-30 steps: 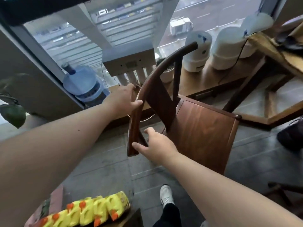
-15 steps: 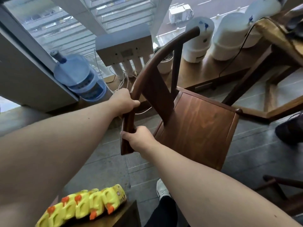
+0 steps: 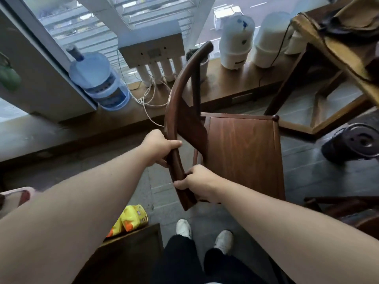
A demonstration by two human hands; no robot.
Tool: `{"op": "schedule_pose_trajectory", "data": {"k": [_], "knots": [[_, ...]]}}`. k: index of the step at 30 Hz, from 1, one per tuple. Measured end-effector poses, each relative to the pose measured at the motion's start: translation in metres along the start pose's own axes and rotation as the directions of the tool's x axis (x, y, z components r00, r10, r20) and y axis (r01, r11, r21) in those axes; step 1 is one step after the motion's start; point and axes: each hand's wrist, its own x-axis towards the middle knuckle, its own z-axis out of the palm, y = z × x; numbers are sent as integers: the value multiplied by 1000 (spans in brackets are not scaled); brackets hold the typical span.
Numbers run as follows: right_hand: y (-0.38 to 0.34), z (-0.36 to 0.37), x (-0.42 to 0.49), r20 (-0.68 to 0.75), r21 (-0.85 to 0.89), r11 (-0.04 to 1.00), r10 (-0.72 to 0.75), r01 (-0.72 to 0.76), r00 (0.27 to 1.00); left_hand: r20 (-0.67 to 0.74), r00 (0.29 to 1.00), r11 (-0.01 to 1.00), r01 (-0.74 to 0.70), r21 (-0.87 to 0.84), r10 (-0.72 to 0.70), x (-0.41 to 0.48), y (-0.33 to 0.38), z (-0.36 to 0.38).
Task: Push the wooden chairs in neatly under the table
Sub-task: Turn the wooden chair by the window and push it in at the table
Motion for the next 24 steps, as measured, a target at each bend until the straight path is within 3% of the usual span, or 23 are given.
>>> {"op": "schedule_pose_trajectory", "data": {"k": [6,11,15,17,18,20,22,24], "knots": [[58,-27,-50,55,-167,985,60,-50,997,181,983,998,-39,39,31,-53,-19,41],[81,-34,-69,72,-206,976,82,-65,994,301,953,997,-54,61,33,-70,-31,54],[88,-32,-74,70,-203,976,93,-77,993,460,885,938,-96,332,-72,-61,-21,34],[86,-33,-76,89,-262,960,124,-97,988,536,839,771,-279,572,-95,-49,0,16],[82,-32,-76,94,-337,935,149,-109,984,558,829,605,-424,674,-41,-40,14,6],[73,-28,-75,47,-488,864,166,-122,985,612,759,162,-648,744,222,-21,45,-7],[64,-19,-70,-103,-580,797,133,-168,986,716,537,-172,-734,657,447,-6,75,-15],[55,-5,-62,-259,-640,740,47,-208,965,834,297,-342,-809,479,464,8,93,-19]]}}
